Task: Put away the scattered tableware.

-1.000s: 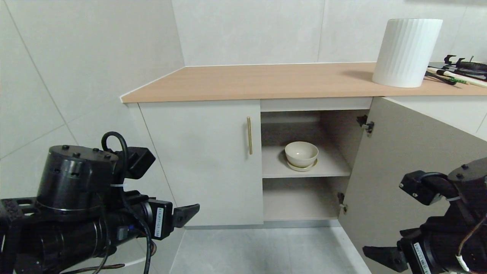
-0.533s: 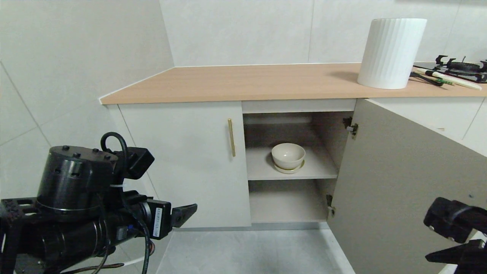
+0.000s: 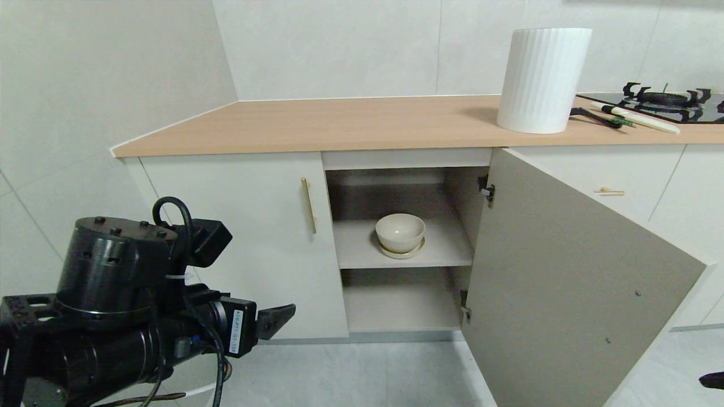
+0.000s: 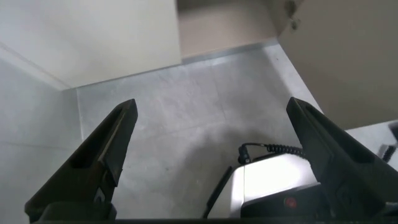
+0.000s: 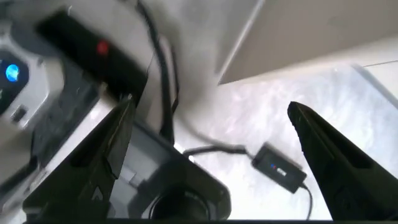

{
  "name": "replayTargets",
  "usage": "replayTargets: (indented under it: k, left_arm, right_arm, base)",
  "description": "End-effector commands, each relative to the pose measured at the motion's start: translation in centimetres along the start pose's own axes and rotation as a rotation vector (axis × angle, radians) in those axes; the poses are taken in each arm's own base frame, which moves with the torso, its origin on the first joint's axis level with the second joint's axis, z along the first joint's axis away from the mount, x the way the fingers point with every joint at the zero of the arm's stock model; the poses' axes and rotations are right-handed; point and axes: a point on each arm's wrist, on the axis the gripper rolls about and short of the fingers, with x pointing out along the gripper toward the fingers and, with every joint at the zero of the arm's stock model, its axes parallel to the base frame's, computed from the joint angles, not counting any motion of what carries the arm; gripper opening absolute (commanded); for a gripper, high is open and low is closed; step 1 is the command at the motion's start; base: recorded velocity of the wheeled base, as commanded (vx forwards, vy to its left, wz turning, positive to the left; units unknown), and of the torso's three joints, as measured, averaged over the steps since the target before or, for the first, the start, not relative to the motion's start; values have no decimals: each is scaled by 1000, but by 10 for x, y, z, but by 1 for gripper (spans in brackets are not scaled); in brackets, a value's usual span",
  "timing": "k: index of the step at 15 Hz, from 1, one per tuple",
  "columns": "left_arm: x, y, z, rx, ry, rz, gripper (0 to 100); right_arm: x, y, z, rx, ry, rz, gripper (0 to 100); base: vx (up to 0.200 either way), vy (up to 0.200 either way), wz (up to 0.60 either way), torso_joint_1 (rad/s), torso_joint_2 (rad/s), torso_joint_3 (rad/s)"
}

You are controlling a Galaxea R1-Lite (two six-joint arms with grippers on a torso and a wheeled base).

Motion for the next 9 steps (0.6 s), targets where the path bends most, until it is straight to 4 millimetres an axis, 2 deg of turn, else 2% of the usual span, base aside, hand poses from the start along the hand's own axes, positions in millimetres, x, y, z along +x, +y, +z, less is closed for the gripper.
replayTargets:
  k: [1,2,4,9]
  left_arm:
    - [0,0,0,0,1,0,100]
    - [0,0,0,0,1,0,100]
    - [0,0,0,0,0,0,100]
    - [0,0,0,0,1,0,100]
  right_arm:
    - [-18,-4,-3,31,-76,-39,100]
    - [-21,-10,-2,72,-58,-151,100]
    - [-19,-15,-2,104,-18,-242,100]
    - [2,-43,1,238,184,-443,100]
  base:
    - [0,0,0,0,0,0]
    - [0,0,0,0,0,0]
    - [0,0,0,0,0,0]
    - [0,0,0,0,0,0]
